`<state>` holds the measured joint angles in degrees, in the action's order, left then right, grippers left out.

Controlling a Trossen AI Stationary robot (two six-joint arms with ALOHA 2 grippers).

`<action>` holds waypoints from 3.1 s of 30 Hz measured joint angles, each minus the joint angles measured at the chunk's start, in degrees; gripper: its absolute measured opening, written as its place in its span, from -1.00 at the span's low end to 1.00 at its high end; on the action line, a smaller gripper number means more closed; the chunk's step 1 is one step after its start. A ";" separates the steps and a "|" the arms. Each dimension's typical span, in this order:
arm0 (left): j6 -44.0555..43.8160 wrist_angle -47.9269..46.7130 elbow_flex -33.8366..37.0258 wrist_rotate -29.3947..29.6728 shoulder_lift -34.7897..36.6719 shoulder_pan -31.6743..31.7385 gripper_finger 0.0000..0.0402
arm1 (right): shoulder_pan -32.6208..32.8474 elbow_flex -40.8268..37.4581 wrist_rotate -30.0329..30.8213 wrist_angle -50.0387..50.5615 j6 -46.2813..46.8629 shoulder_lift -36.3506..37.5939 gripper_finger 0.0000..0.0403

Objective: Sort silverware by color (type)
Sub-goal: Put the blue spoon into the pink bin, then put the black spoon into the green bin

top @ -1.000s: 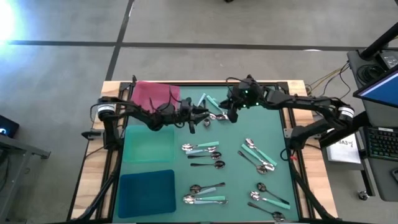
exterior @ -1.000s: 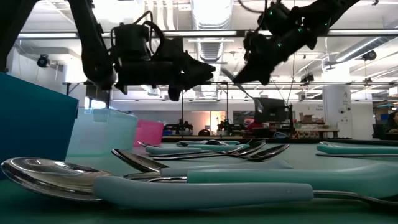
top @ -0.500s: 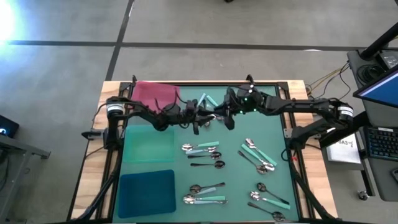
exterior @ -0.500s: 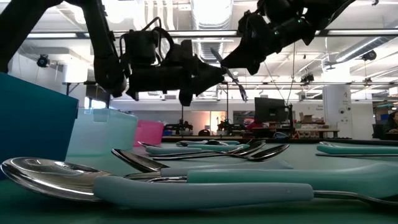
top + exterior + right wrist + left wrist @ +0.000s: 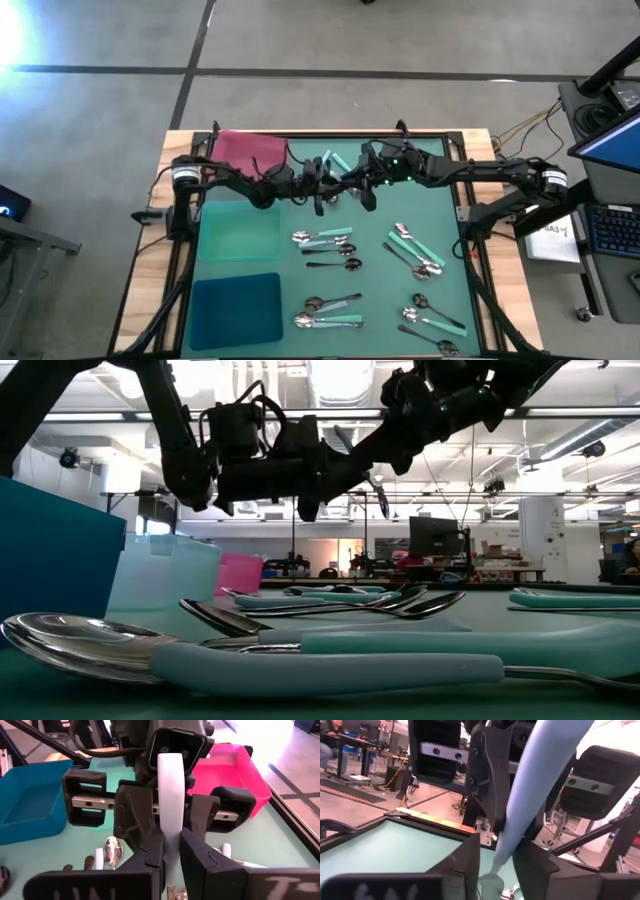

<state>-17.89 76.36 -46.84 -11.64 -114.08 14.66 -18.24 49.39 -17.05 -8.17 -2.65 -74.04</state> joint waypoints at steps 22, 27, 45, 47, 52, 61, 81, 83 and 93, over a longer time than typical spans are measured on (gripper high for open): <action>-4.33 -1.14 0.63 -1.35 0.44 0.90 -0.91 | 0.04 0.07 5.11 1.82 3.29 1.33 -0.16; -4.48 -2.29 3.70 -1.37 2.20 3.89 -0.91 | -0.04 1.02 12.22 10.23 2.61 4.32 -0.05; 5.93 -49.79 14.69 2.52 31.53 21.27 -0.91 | -0.02 0.17 14.19 26.57 5.51 7.01 -0.21; 9.02 -60.06 13.32 6.33 34.90 21.51 -0.92 | -0.02 0.11 14.27 26.68 5.75 6.38 -0.22; 12.71 -81.42 8.16 16.39 41.45 21.51 -0.92 | -0.02 0.09 14.73 26.95 5.76 4.97 -0.24; 12.92 -84.56 2.36 11.38 44.98 21.27 -0.92 | -0.02 0.09 15.75 27.07 5.76 3.74 -0.25; 13.64 -110.83 -0.75 27.79 36.55 21.62 -0.67 | -0.04 0.07 15.73 28.29 7.14 3.76 -0.29; 13.77 -110.89 -0.85 27.79 35.93 21.62 -0.54 | -0.02 0.07 15.73 28.76 7.19 3.76 -0.30; 14.64 -108.23 -1.43 26.67 39.09 21.26 -0.25 | -0.02 0.07 16.49 27.63 14.88 3.33 -0.30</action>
<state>-3.25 -31.87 -48.28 15.03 -75.00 35.92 -18.26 49.45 -0.56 19.46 12.23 -70.71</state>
